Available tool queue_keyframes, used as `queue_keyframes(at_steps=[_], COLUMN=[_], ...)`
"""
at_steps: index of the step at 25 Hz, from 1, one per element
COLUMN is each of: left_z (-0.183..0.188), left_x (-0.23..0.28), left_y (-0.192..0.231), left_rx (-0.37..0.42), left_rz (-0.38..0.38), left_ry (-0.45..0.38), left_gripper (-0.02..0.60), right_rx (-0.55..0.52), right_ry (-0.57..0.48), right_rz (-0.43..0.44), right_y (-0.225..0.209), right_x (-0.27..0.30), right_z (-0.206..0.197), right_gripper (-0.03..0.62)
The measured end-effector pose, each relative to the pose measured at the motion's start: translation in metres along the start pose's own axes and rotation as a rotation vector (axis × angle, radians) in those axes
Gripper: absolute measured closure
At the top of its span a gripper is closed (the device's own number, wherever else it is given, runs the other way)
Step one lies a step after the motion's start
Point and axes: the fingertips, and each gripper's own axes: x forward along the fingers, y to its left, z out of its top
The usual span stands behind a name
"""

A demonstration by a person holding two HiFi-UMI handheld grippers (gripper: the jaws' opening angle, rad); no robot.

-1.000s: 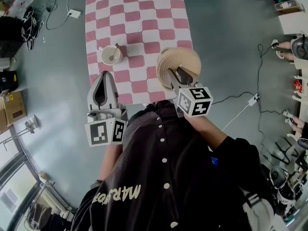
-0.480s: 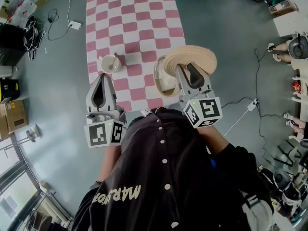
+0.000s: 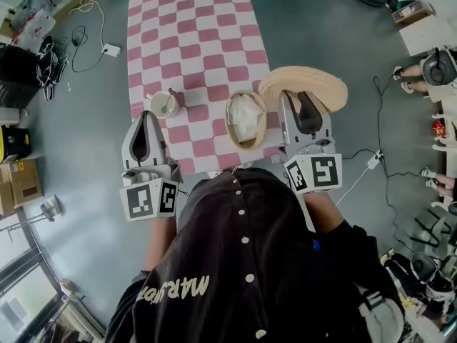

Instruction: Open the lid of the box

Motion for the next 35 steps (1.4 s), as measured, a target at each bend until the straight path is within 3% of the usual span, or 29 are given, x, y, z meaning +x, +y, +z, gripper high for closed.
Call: queue_keyframes(at_steps=[10, 23, 35], left_z=[0.019, 0.042, 0.046], left_x=[0.010, 0.010, 0.002], left_y=[-0.002, 0.018, 0.042], left_rx=[0.007, 0.067, 0.099], left_rz=[-0.013, 0.044, 0.105], left_ry=[-0.049, -0.102, -0.107], left_gripper=[0.571, 0.571, 0.571], right_rx=[-0.094, -0.182, -0.176], right_ry=[-0.121, -0.171, -0.161], right_rz=[-0.060, -0.122, -0.180], right_y=[-0.020, -0.047, -0.072], right_x=[-0.011, -0.019, -0.024], right_z=[0.043, 0.065, 0.058], right_gripper=[0.461, 0.462, 0.462])
